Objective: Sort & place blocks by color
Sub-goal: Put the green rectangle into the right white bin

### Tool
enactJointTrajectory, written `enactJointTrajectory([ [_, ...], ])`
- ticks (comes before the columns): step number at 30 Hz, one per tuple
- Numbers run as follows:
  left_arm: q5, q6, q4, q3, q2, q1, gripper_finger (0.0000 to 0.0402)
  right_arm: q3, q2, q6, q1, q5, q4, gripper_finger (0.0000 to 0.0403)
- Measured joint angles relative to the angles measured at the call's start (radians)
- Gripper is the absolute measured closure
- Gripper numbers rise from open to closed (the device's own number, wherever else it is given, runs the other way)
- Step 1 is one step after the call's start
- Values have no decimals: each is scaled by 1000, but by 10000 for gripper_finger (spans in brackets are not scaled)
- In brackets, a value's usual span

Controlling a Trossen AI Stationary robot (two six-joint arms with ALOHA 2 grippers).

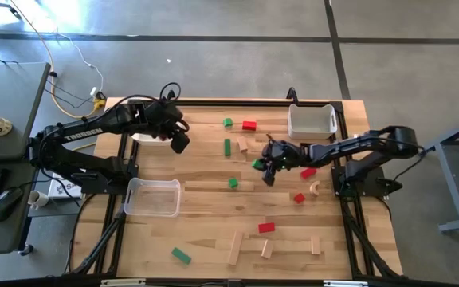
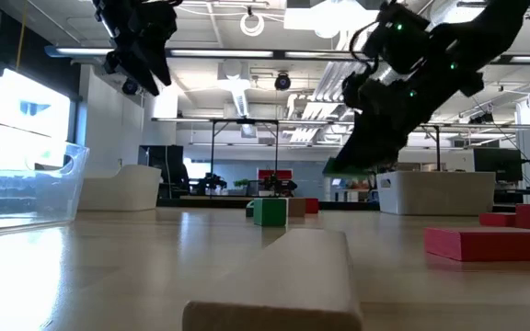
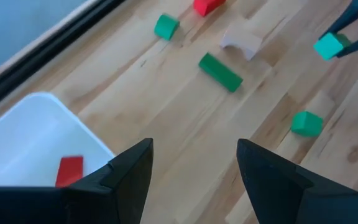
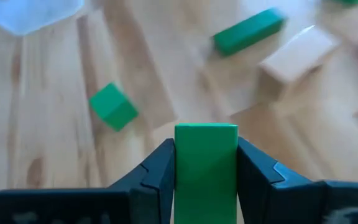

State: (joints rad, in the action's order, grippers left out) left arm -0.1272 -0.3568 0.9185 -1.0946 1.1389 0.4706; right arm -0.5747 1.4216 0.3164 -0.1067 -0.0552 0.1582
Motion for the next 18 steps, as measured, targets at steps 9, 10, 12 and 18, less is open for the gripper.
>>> enactJointTrajectory([
  [9, 3, 82, -142, 0, 0, 0, 181, 0, -258, 1, -76, -297, -182, 298],
  [10, 3, 88, -152, 0, 0, 0, 181, 0, -288, 1, -88, -332, -205, 298],
  [12, 3, 100, -164, 0, 0, 0, 182, 0, -339, 1, -117, -402, -240, 298],
  [18, 3, 125, -166, 0, 0, 0, 181, 0, -461, 13, -217, -562, -332, 298],
])
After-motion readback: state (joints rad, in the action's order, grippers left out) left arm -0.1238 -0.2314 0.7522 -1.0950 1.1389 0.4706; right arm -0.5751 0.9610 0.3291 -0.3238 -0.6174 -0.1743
